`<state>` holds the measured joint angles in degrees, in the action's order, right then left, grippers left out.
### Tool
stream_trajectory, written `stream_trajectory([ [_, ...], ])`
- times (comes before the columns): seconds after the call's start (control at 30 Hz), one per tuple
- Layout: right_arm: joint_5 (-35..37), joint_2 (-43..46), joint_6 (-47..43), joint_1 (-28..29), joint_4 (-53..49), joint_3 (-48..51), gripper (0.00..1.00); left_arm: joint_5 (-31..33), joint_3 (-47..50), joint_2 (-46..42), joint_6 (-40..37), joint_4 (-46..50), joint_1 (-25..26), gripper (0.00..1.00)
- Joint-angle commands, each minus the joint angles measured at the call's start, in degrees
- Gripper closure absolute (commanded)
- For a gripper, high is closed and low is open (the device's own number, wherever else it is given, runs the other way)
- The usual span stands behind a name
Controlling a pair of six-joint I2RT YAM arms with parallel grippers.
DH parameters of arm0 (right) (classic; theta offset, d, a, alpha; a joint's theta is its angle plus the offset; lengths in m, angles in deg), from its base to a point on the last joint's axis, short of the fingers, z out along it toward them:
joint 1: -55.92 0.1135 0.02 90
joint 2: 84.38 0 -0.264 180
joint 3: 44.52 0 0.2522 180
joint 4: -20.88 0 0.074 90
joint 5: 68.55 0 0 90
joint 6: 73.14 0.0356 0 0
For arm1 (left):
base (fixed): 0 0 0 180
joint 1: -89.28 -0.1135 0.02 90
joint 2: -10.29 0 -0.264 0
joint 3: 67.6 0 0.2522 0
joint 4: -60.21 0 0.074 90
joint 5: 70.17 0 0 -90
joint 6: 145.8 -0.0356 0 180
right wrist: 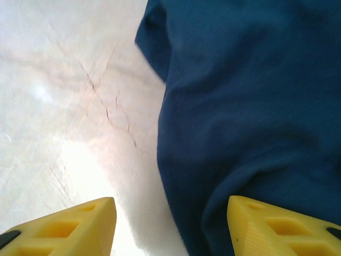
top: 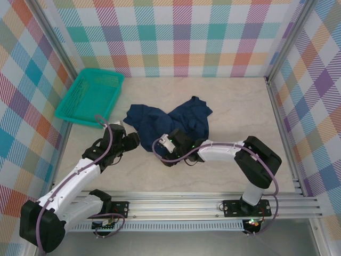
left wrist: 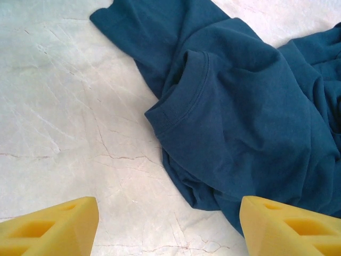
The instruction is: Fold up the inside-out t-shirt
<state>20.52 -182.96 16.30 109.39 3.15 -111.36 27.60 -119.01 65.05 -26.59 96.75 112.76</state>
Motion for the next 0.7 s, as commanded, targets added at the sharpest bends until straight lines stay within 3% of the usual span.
stream_trajectory([
  [0.0, 3.6, -2.1, -1.3, 0.1, -4.2, -1.4, 0.44, -0.9, 0.6, 0.3, 0.9, 1.7, -0.5, 0.3],
  [0.07, 4.9, -4.5, -1.6, 0.1, -5.7, -2.8, 0.46, -1.6, 0.6, 0.3, 1.0, 1.5, -0.5, 0.3],
  [0.1, 5.8, -5.4, -1.9, 0.1, -6.5, -3.7, 0.52, -1.8, 0.7, 0.1, 1.0, 1.5, -0.5, 0.3],
  [0.2, 7.2, -5.5, -2.9, -0.5, -7.3, -5.7, 0.83, -3.5, 1.1, -0.5, 0.2, 0.1, -0.6, 0.3],
  [0.27, 2.5, -2.1, -2.1, -2.6, -7.9, -6.4, 0.99, -5.4, 1.8, -1.2, -0.7, -1.7, -0.6, 0.29],
  [0.33, -4.8, 3.0, -0.3, -5.8, -7.7, -6.0, 1.0, -8.4, 3.0, -1.7, -1.6, -4.7, -0.5, 0.29],
  [0.47, -26.0, 11.8, 5.1, -14.4, -8.1, -6.2, 1.0, -16.4, 7.1, -2.8, -3.8, -17.3, 0.1, 0.29],
  [0.57, -33.7, 14.0, 7.6, -18.5, -10.0, -8.2, 1.0, -18.6, 7.8, -1.3, -8.5, -23.8, 2.0, 0.29],
  [0.67, -38.6, 14.3, 10.5, -21.9, -11.0, -10.0, 1.0, -17.1, 5.4, 2.3, -15.0, -24.6, 4.6, 0.28],
])
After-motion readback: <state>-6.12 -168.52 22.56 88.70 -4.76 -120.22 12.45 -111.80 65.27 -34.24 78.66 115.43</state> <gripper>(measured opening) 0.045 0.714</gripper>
